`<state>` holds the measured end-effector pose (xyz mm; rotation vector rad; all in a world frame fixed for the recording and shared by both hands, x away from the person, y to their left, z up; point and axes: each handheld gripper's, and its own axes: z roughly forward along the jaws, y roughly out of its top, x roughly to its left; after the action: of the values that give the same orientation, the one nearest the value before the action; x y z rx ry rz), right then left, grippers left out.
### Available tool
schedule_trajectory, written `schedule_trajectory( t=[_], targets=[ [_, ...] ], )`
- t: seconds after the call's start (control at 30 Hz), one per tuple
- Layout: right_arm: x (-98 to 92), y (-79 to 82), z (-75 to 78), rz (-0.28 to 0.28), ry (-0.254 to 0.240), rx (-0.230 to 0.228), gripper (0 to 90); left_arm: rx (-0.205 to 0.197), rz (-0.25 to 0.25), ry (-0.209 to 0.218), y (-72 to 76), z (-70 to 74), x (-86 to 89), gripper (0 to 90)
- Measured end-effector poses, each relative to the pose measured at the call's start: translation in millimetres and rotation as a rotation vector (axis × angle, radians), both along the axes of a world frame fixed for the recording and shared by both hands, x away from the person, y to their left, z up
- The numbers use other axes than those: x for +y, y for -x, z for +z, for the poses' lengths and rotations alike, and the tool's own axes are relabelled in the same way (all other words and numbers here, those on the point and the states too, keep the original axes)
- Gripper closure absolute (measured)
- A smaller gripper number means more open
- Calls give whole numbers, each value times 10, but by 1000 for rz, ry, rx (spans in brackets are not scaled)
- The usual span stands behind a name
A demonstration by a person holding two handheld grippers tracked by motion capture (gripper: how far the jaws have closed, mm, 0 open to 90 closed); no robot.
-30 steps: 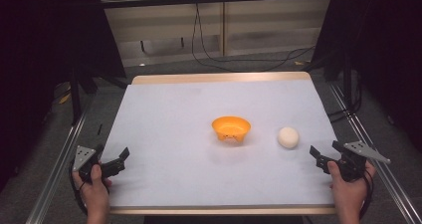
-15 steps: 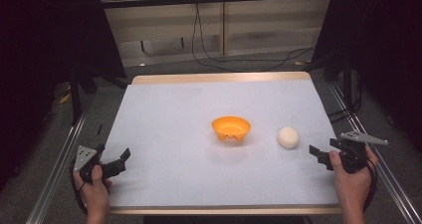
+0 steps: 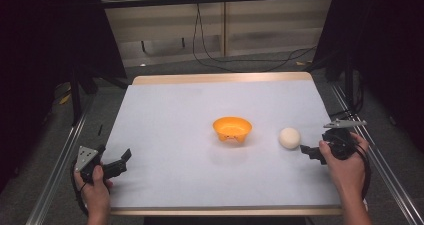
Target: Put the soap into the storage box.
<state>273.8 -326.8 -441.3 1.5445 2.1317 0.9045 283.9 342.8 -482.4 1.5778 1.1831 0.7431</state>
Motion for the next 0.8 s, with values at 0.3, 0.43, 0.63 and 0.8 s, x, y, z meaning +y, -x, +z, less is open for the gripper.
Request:
schedule_trajectory(
  t=[0.3,0.43,0.63,0.8],
  targets=[
    [160,-176,-10,63,8,66,43,-4,0,6,4,-1,-6,4],
    [220,-231,2,76,12,73,43,-4,-3,4,3,-1,-6,6],
    [334,-324,23,89,26,96,52,2,-5,0,2,-1,-13,7],
    [368,-408,11,86,33,109,74,2,-4,0,3,-1,-15,7]
  ],
)
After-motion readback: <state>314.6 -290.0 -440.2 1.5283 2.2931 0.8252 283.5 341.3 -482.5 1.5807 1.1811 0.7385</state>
